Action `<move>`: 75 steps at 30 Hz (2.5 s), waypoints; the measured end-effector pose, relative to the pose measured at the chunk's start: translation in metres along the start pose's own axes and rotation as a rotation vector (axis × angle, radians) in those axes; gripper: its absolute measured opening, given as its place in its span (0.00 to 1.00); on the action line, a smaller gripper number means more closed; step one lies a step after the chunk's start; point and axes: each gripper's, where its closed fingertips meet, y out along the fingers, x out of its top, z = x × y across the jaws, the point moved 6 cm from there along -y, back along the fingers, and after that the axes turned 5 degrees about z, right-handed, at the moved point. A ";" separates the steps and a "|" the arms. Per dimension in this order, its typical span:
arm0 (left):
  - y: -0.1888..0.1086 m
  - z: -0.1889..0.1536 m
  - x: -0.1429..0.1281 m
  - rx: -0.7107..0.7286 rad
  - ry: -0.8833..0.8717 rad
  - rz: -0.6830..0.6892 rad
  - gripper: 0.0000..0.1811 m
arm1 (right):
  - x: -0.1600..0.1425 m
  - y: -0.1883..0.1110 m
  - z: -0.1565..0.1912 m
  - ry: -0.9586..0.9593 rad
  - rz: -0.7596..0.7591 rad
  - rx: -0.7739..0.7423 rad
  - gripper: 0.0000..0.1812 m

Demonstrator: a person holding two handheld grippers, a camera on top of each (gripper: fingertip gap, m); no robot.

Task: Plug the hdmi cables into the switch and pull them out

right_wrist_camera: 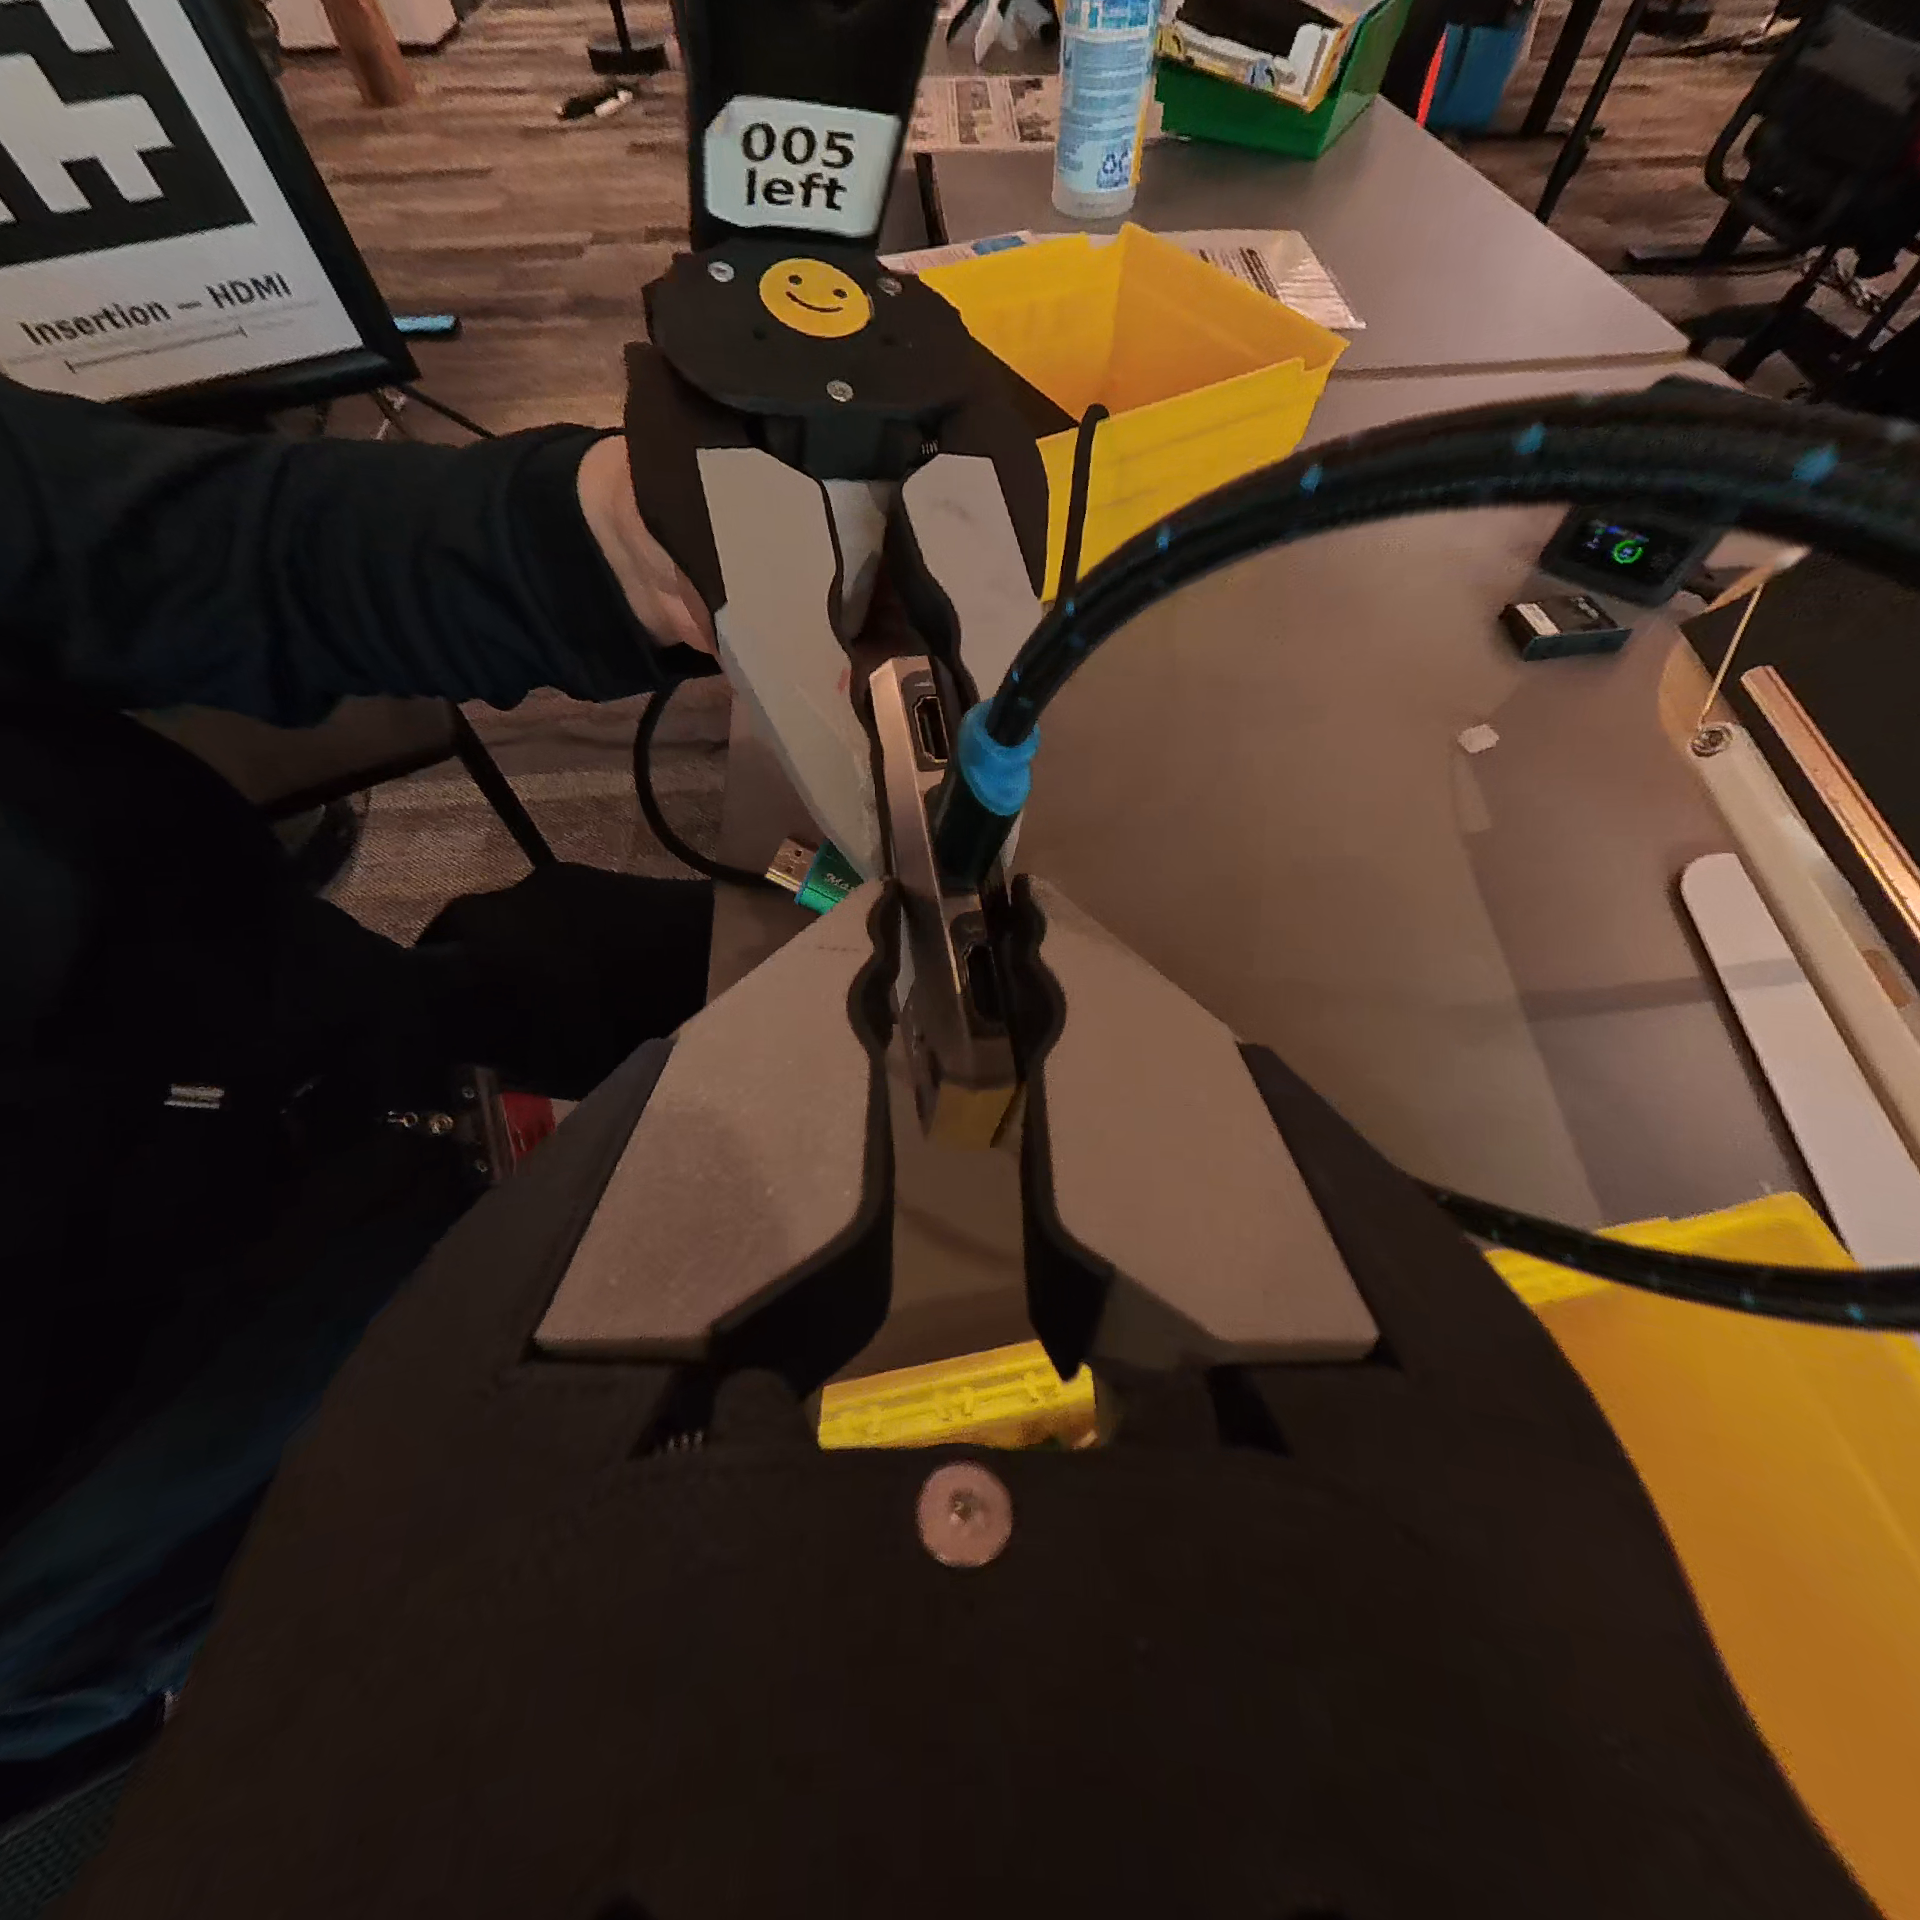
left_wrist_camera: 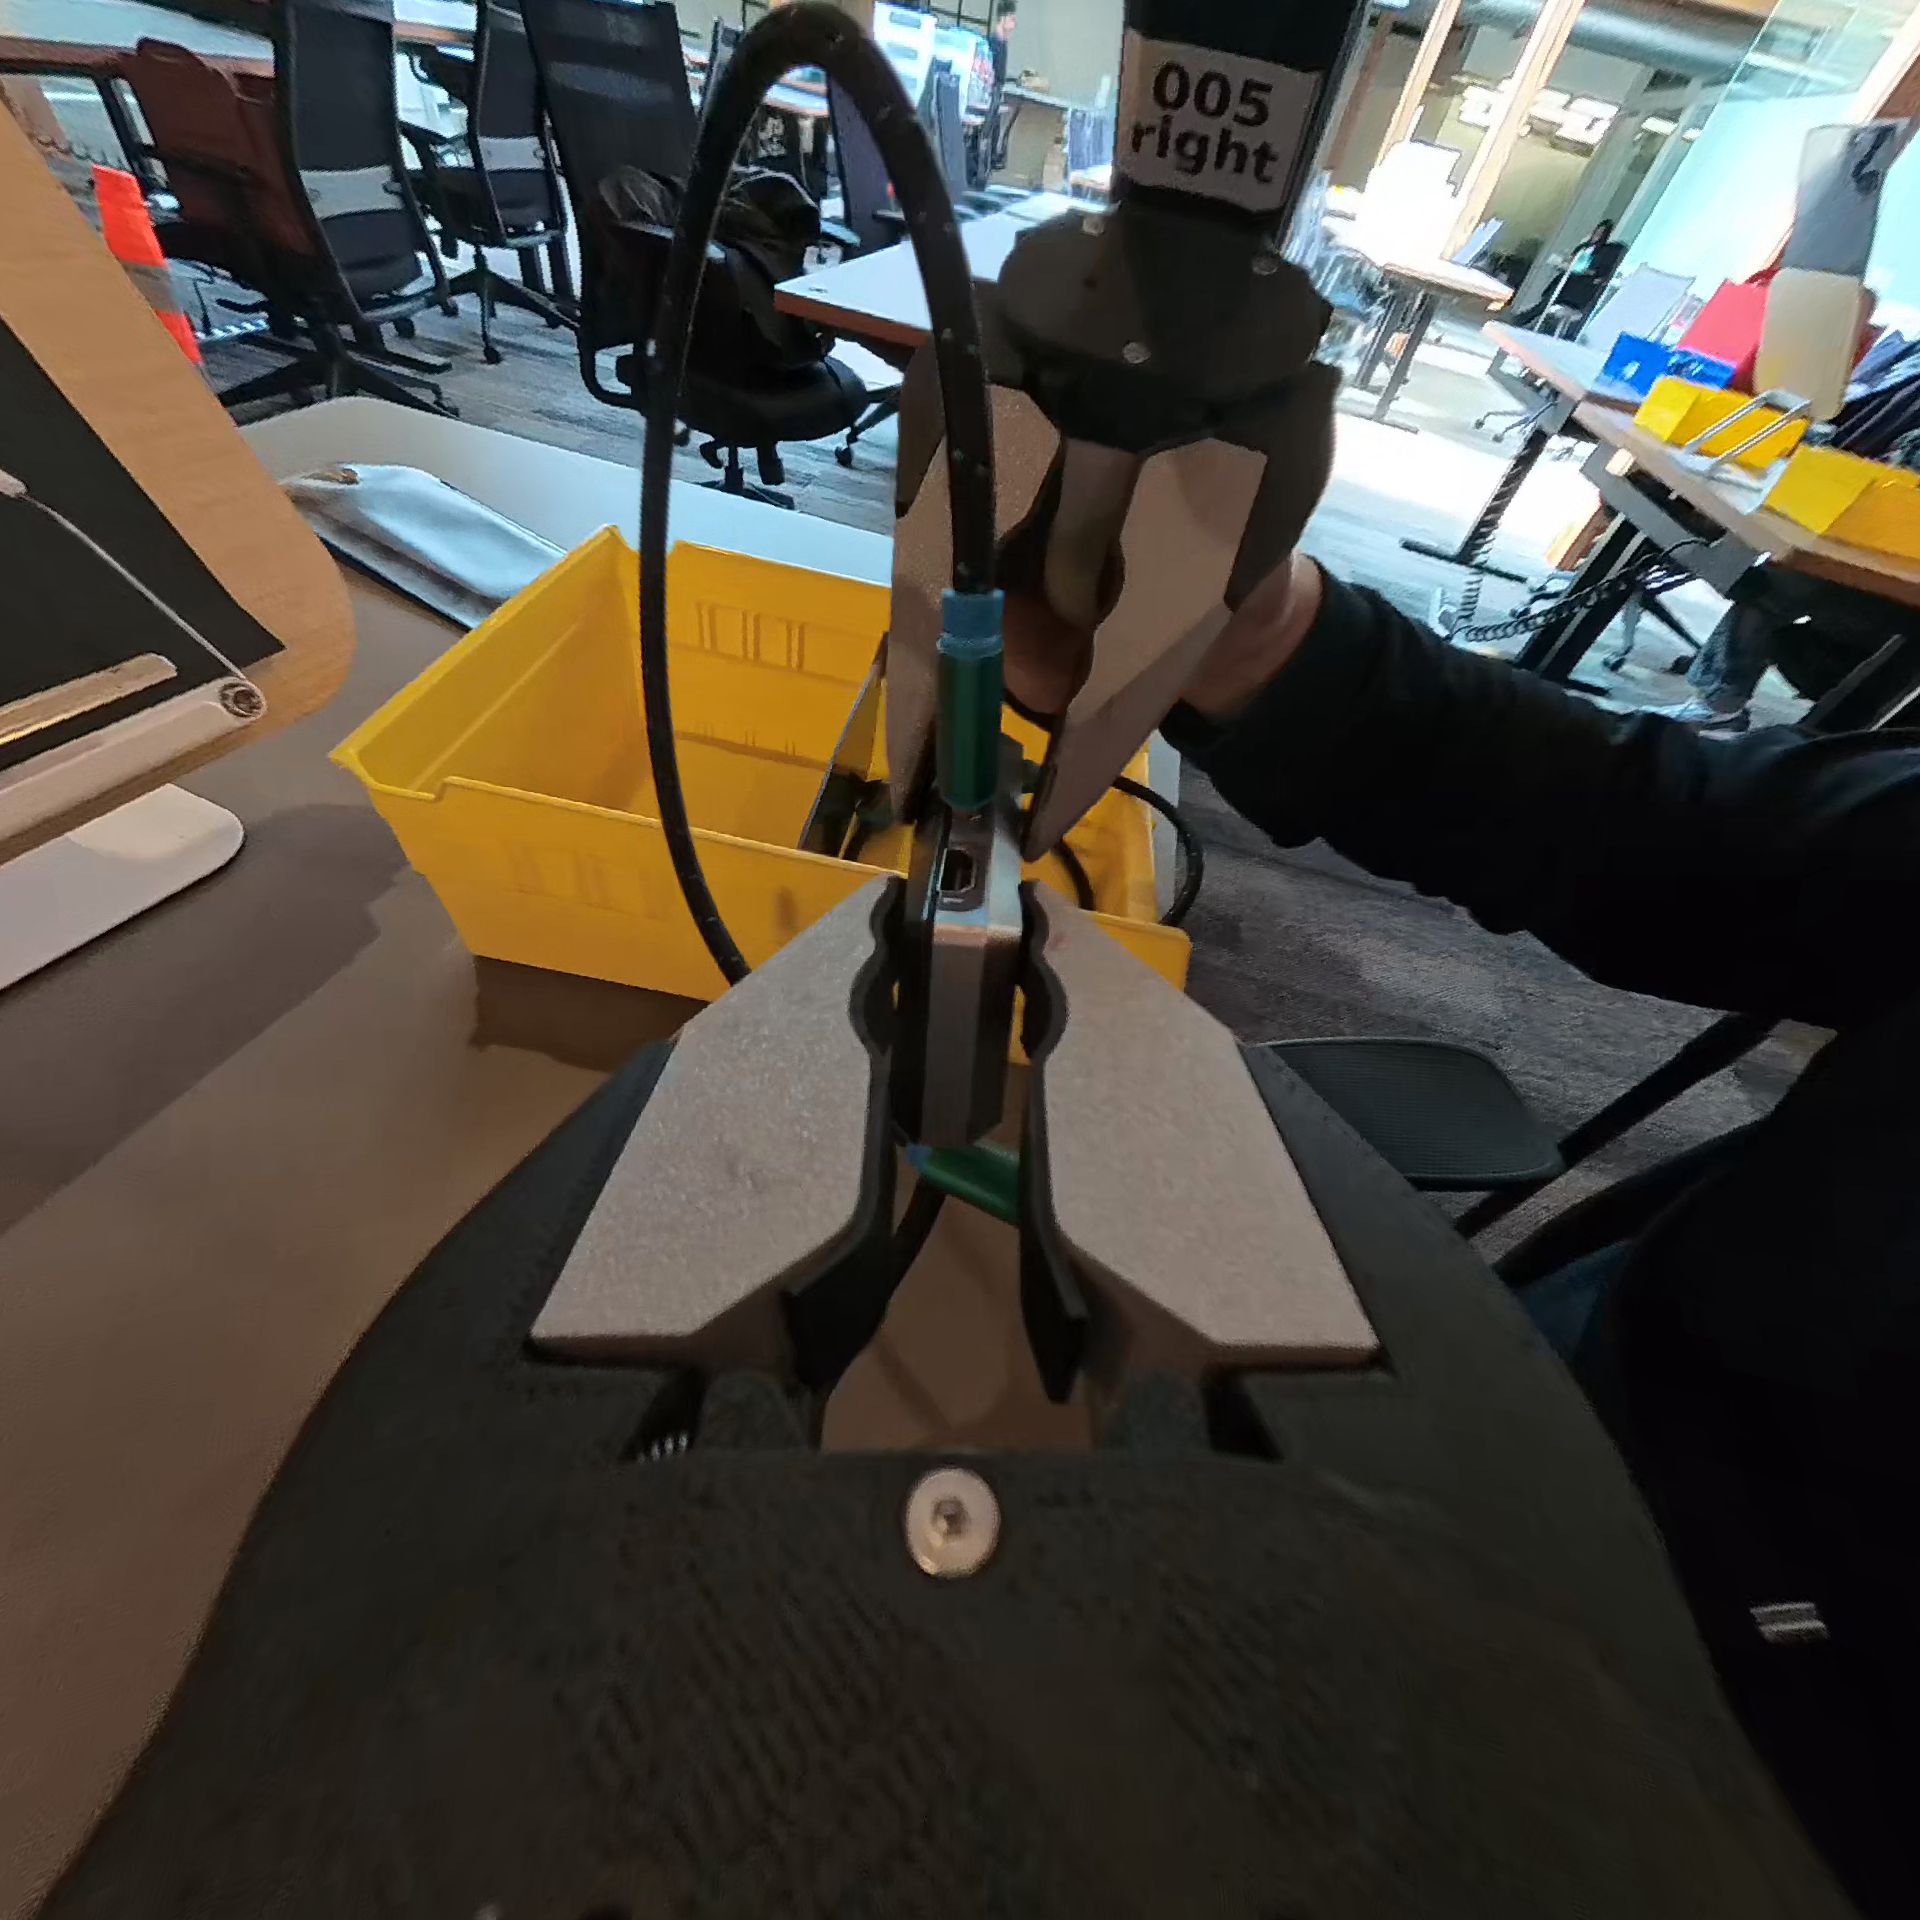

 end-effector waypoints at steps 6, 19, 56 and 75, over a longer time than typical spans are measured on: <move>0.001 -0.001 -0.002 0.002 0.000 0.006 0.10 | 0.003 -0.010 -0.005 0.026 -0.064 -0.005 0.06; 0.004 -0.001 0.001 0.019 0.009 0.011 0.10 | 0.004 -0.005 -0.003 0.023 -0.064 -0.002 0.05; 0.001 0.014 -0.008 0.007 -0.214 -0.278 0.10 | 0.004 -0.048 -0.013 0.128 -0.438 -0.193 0.00; 0.007 0.003 -0.003 -0.049 -0.123 -0.193 0.10 | 0.003 -0.004 -0.009 0.082 -0.189 0.019 0.06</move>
